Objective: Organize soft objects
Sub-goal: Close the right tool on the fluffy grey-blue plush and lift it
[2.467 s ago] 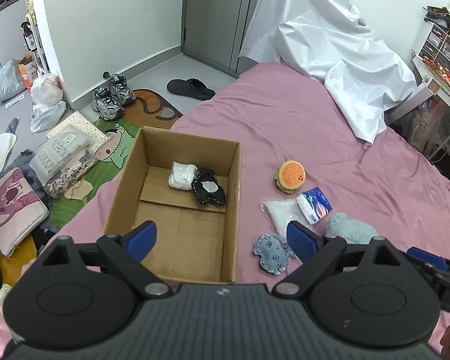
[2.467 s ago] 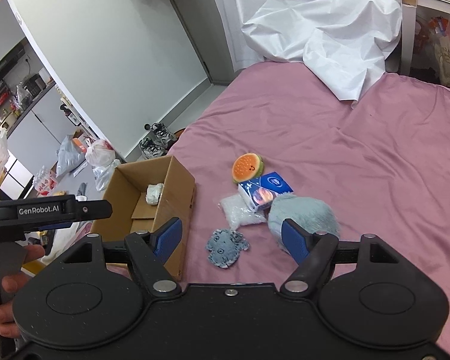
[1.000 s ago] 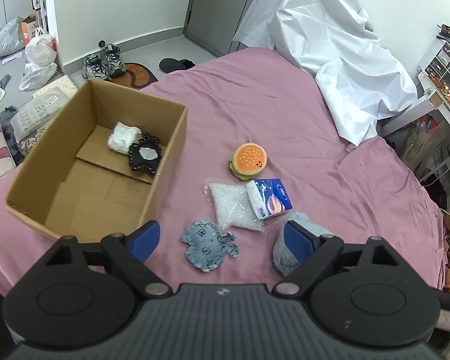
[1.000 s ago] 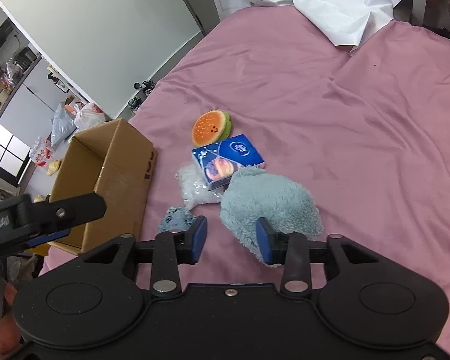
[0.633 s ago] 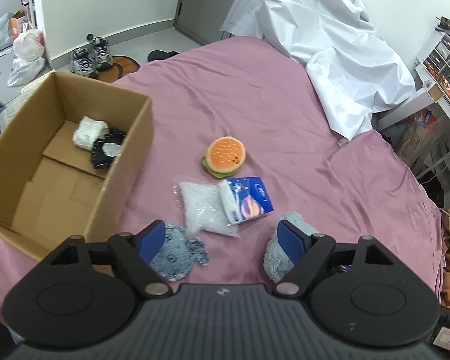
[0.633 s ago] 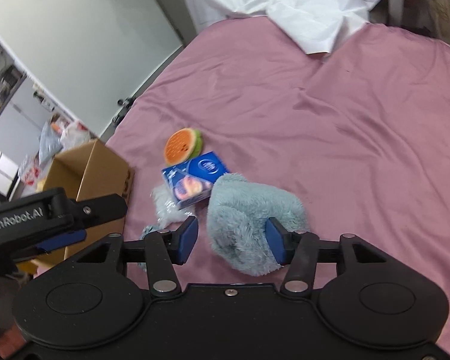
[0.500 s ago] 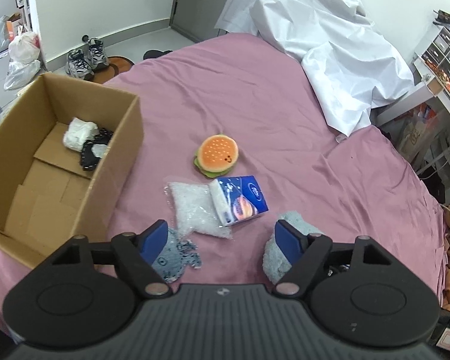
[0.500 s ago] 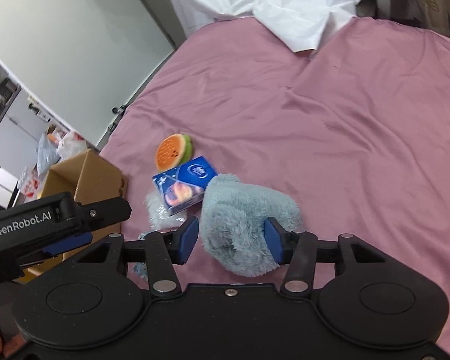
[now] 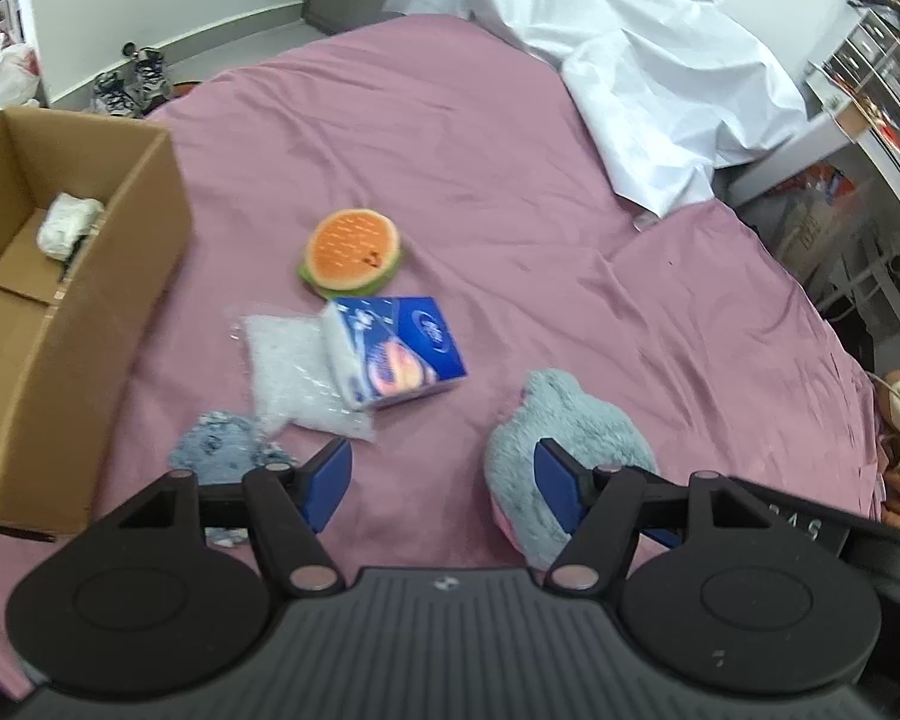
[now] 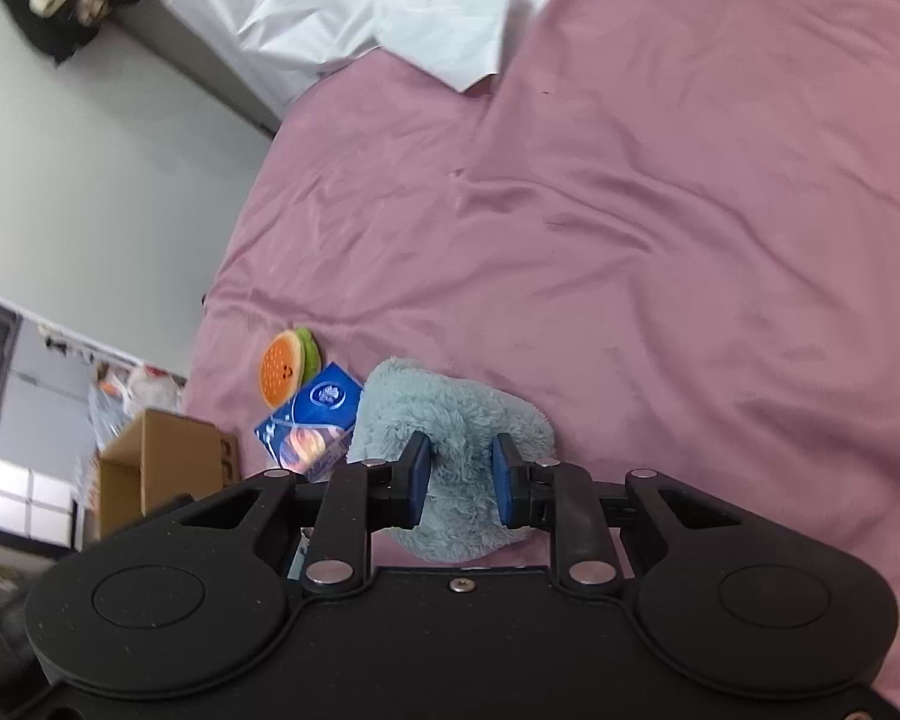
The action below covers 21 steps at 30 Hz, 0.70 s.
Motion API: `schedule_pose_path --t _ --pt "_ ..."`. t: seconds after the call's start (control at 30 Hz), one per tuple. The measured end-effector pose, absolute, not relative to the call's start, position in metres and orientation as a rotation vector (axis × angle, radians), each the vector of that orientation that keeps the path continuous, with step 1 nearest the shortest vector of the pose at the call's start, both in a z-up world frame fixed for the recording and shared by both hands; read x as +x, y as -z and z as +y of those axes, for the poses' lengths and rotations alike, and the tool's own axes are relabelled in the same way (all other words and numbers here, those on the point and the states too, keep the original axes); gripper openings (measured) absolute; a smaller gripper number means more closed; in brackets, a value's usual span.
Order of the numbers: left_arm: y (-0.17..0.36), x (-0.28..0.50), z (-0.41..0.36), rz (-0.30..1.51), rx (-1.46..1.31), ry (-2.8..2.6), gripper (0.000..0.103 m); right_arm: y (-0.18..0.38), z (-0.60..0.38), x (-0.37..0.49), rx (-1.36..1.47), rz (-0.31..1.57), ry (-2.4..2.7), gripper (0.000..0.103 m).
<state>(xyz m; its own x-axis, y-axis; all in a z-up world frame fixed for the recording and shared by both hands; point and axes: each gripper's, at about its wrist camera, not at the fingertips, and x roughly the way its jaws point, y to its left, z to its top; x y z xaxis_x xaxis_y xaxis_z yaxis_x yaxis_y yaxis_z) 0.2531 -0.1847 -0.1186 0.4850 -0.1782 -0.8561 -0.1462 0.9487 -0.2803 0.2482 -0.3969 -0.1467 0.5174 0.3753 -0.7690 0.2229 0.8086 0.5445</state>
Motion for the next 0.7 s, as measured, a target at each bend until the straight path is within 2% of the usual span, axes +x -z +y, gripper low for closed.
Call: schedule_pose_path --t 0.27,0.57,0.7 --pt "0.136 0.258 -0.202 1.109 -0.342 0.046 0.056 0.155 -0.411 0.248 0.768 1.042 -0.083 0.022" --pt "0.157 0.261 -0.209 1.115 -0.376 0.06 0.054 0.155 -0.409 0.251 0.743 1.045 -0.085 0.027" --pt "0.16 0.261 -0.208 1.091 -0.418 0.088 0.044 0.16 -0.41 0.254 0.748 1.05 -0.066 0.028"
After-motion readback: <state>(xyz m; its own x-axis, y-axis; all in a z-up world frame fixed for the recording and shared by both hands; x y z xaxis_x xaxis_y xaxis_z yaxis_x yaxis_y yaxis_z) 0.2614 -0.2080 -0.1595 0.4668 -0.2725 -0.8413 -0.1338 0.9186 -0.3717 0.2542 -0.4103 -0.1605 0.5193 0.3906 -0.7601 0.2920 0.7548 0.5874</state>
